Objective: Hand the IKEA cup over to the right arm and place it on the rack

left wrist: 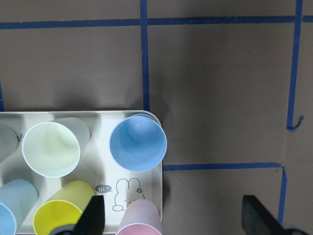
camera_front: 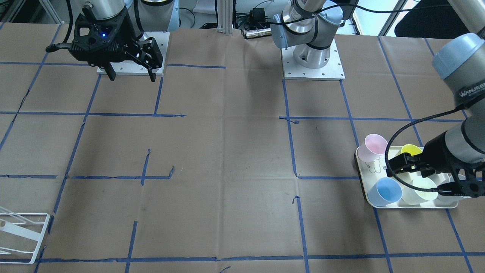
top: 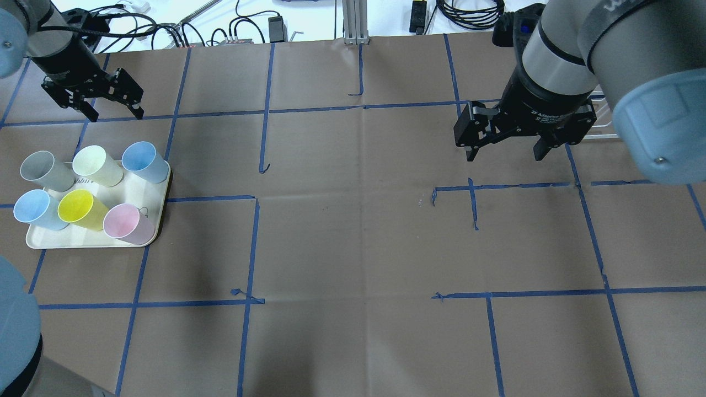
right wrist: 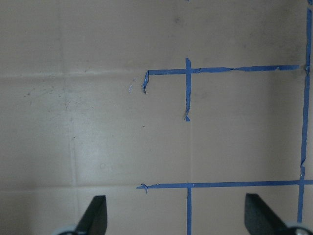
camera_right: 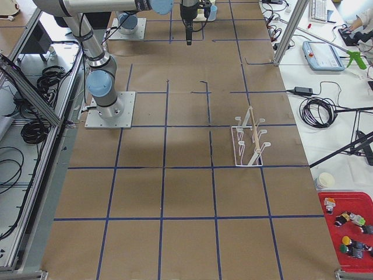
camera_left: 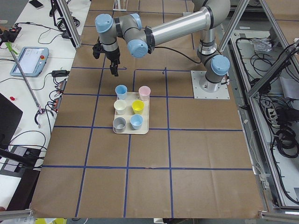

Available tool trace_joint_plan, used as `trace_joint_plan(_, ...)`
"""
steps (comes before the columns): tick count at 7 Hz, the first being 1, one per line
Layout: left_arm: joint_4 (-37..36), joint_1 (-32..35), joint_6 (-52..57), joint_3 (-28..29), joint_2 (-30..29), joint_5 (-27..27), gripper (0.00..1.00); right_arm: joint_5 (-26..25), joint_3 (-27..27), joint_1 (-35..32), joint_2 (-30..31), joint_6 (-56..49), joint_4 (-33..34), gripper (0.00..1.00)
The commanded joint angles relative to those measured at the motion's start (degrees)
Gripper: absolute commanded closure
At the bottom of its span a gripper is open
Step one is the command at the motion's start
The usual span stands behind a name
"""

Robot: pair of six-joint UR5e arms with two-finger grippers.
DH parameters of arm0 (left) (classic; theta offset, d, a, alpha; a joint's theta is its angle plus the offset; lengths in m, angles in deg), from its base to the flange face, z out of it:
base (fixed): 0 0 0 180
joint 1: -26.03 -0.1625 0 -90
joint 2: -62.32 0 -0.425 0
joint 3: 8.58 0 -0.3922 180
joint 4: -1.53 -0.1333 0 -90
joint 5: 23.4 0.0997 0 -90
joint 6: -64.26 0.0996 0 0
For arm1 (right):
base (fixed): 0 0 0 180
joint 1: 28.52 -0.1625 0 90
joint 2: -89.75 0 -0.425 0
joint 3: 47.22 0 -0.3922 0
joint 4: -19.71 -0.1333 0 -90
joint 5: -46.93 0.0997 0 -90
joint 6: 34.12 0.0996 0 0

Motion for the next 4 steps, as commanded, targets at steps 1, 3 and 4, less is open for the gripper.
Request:
trace_joint_plan(1,-10.2,0.1,-0.5,-6.6,-1.4,-0.1,0.01,0.0,0.0,0.0,0.0,0.0,0.0,0.0)
trace_joint_plan(3,-14.9,0.0,-0.4,-11.1,-1.9,-0.1,0.01,0.0,0.0,0.0,0.0,0.0,0.0,0.0)
trace_joint_plan(4,-15.7,0.0,-0.4,-11.5,-2.6,-0.1,0.01,0.0,0.0,0.0,0.0,0.0,0.0,0.0)
